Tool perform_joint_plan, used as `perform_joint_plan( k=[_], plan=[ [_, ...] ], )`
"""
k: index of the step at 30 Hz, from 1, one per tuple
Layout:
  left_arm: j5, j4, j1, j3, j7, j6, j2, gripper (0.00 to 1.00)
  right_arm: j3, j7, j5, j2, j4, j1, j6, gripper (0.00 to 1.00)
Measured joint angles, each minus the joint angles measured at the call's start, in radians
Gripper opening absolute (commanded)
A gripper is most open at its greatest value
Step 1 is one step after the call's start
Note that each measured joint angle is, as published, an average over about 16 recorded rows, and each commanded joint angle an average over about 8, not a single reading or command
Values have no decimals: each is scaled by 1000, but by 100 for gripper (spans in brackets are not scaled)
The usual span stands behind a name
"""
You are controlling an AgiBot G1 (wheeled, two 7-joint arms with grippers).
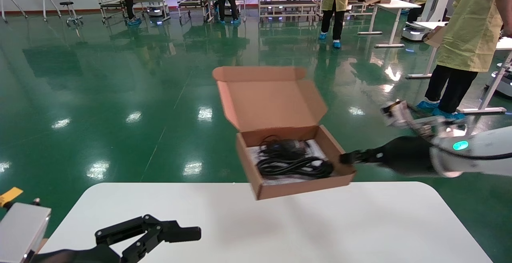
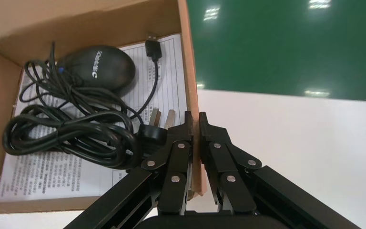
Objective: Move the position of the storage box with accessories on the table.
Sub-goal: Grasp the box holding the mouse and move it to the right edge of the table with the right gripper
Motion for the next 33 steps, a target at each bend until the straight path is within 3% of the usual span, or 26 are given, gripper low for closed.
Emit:
perform_joint_plan(
  k=[9,18,33],
  plan=[
    [0,0,0,0,0,0,0,100,13,-93,-1,72,-95,52,-16,0],
    [0,0,0,0,0,0,0,100,21,-200,0,104,-222,47,21,0],
    [0,0,0,0,0,0,0,100,38,-313,19,122,-361,-63,220,0]
  ],
)
